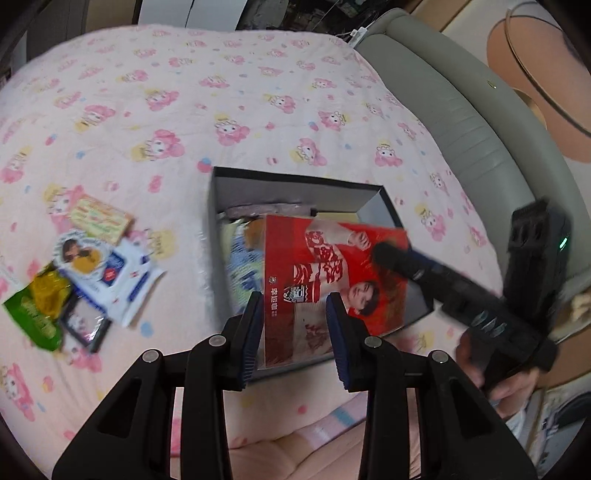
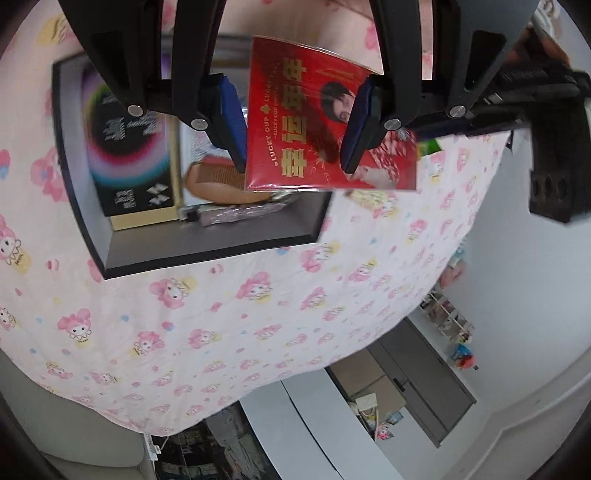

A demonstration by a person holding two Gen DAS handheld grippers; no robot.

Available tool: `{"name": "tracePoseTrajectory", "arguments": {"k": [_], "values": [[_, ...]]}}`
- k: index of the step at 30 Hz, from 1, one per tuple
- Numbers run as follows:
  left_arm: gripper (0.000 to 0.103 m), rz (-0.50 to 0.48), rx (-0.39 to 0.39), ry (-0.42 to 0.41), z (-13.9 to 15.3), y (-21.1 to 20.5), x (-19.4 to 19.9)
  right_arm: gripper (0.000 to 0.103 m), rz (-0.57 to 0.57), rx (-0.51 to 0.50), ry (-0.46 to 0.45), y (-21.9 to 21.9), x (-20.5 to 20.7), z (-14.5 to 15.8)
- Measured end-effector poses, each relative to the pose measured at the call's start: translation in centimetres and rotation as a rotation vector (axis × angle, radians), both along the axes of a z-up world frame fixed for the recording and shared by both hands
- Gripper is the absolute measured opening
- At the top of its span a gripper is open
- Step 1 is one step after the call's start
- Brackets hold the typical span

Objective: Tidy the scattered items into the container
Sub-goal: 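Lift the red packet and carry it over the shoebox with the left gripper, then lower the red packet onto the comb and open the left gripper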

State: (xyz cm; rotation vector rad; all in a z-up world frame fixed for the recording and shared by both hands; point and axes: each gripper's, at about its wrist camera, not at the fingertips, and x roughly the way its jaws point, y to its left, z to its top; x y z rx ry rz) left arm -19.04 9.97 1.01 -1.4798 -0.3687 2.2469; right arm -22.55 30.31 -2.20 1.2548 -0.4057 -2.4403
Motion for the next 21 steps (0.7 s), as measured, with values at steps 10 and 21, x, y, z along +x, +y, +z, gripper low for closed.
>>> {"name": "tracePoseTrajectory", "arguments": {"k": [10,21], "values": [[0.033,-0.102,-0.133,-0.107,-6.0,6.8,-5.2,0.046,-0.127,-0.058,-0.109,4.9,-2.4,-5.4],[0.039,-0.081,-0.39,-0.153,-9.8,8.7,-6.4,0.046,-0.123,-0.016,-0.272,3.4,-4.9,-10.0]]}}
